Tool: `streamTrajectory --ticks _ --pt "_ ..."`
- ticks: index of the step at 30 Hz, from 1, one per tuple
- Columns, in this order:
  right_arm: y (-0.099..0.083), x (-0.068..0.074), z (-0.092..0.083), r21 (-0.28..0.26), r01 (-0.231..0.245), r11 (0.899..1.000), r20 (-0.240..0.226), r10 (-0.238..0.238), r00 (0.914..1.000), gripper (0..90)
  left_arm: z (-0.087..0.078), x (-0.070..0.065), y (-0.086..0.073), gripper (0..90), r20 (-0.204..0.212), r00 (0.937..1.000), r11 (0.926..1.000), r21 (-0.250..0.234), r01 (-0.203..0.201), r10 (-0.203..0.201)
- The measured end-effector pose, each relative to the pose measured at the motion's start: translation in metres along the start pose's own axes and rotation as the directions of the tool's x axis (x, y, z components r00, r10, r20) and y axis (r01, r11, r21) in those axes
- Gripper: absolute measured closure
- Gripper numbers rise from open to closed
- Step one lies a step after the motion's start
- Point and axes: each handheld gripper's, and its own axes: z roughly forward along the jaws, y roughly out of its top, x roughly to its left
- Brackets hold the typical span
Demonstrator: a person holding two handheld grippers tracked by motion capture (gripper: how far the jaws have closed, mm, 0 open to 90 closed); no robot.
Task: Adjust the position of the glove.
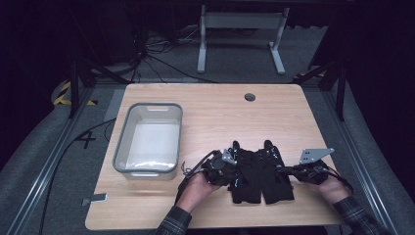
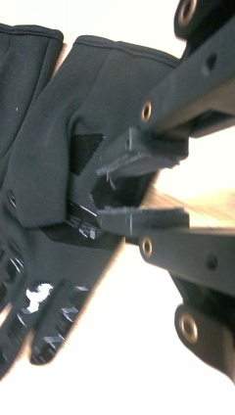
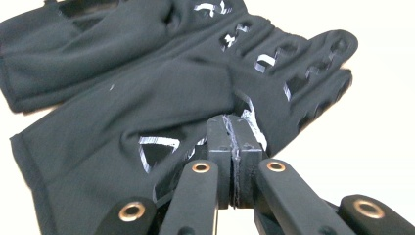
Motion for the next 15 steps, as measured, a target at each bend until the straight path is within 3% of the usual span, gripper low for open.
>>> streamTrajectory --ticks 5,10,15 --pt "-0.01 0.001 -0.005 0.011 -0.006 1.0 -0.009 0.007 0.9999 90.0 0.004 0.007 -0.003 55.4 -0.009 0.9974 0.9974 -0.011 0.071 -0.071" --pt "-0.01 0.002 -0.002 0.022 0.0 1.0 -0.013 0.0 0.9999 90.0 0.01 0.012 0.001 51.8 -0.033 0.9957 0.9958 -0.032 0.085 -0.086" --pt "-0.01 0.002 -0.001 0.024 0.002 1.0 -0.013 -0.002 0.9999 90.0 0.019 0.014 0.004 51.7 -0.055 0.9937 0.9951 -0.019 0.097 -0.098"
